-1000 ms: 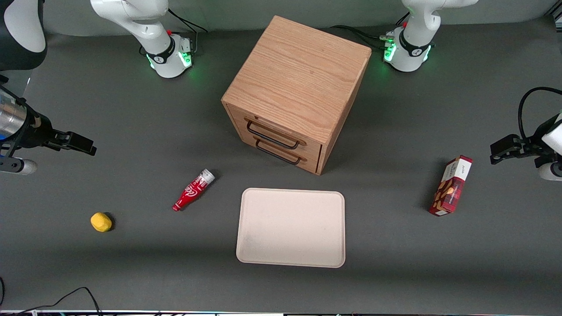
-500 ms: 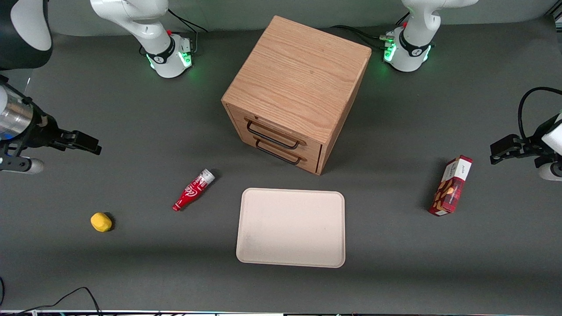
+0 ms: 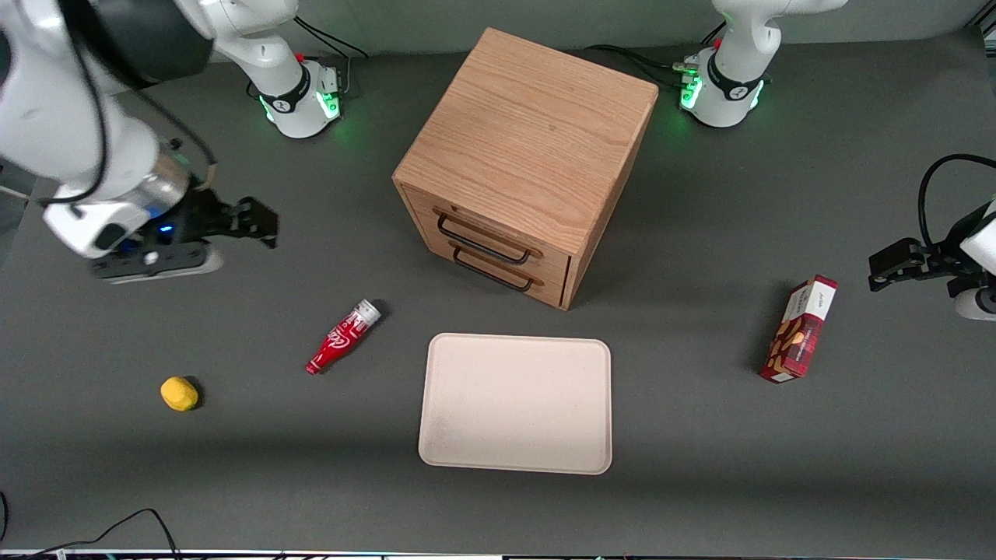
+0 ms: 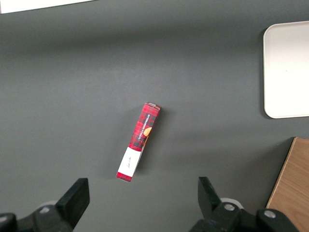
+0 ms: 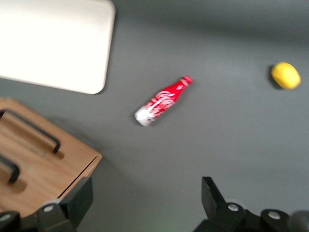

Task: Open upper drawer
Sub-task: 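Move the right gripper to the upper drawer's black handle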

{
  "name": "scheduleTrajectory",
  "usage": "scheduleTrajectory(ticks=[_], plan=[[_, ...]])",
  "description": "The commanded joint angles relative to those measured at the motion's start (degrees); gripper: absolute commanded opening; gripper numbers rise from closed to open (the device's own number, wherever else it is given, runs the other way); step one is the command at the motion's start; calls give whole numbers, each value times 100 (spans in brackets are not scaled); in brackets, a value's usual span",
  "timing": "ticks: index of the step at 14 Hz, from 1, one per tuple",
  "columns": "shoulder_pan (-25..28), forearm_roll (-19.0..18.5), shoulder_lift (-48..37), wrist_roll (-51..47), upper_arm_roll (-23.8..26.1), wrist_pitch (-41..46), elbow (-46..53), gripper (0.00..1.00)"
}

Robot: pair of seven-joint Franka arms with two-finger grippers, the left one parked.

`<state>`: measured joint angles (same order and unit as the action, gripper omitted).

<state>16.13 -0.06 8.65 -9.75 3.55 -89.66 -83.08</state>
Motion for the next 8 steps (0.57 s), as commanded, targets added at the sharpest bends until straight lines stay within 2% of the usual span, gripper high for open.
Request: scheduleTrajectory(ticks=[1, 5, 8], plan=[[214, 94, 417, 841, -13, 124, 520, 100], [627, 690, 804, 984, -13, 115, 810, 100], [1181, 700, 1156, 1080, -74, 98, 1127, 100]])
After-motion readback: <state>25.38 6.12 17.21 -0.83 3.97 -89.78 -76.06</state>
